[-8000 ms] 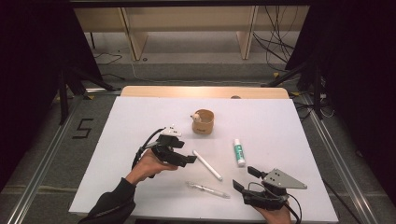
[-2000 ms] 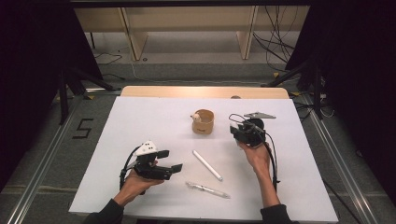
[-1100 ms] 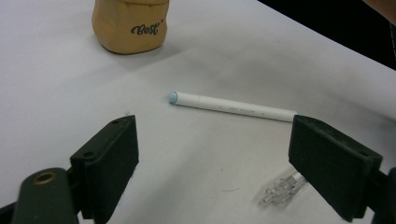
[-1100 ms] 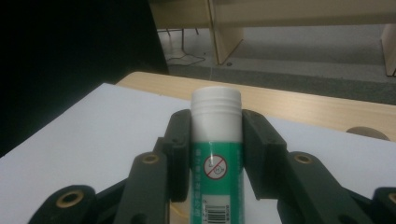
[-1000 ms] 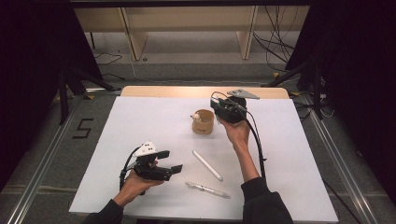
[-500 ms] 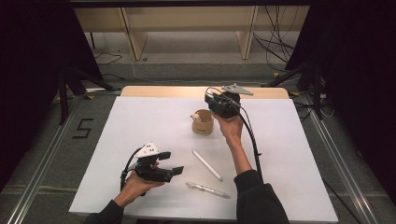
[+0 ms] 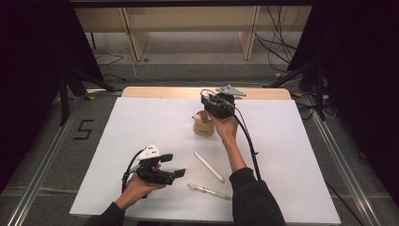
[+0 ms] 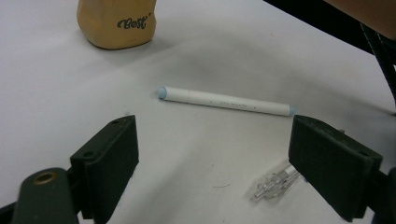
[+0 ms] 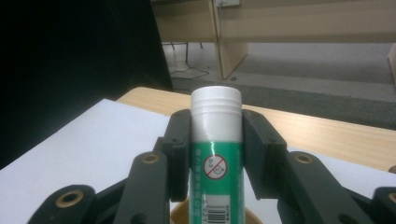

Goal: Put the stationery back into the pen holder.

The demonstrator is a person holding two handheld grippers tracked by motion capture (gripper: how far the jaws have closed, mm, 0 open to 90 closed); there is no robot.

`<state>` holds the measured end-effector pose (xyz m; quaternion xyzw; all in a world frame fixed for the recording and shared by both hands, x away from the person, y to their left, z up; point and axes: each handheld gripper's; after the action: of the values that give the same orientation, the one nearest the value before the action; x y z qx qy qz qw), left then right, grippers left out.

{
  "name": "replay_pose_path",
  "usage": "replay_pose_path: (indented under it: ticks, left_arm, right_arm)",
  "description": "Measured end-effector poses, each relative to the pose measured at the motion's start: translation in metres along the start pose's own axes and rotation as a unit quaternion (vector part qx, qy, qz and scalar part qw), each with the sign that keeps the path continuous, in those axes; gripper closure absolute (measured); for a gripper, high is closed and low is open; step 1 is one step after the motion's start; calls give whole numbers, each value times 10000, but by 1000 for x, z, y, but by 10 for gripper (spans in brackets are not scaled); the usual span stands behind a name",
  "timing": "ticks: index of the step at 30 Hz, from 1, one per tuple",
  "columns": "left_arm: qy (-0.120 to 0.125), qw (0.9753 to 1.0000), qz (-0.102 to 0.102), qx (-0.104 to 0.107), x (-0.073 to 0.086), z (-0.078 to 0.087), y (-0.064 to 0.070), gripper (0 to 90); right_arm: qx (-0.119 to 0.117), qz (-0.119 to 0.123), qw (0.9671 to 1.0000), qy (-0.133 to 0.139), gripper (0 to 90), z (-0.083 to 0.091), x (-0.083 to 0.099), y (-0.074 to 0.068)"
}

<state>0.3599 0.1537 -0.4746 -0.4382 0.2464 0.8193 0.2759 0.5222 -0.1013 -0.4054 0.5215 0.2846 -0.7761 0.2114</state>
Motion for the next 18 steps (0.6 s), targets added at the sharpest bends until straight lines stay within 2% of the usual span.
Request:
replay_pose_path:
  ticks: [18]
  left_arm:
    - [-19,10000,-40,9,0,0,0,157]
  right_arm:
    - [75,-5,9999,-99,654,-12,10,2]
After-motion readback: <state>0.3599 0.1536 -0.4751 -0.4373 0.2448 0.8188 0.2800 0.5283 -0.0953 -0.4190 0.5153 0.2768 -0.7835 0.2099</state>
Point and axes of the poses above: each handheld gripper's, and its own axes: z roughly backward along the jaws, x roughly out of its underside, y roughly to its right, and after that the axes turned 10 degrees about -x, right-handed
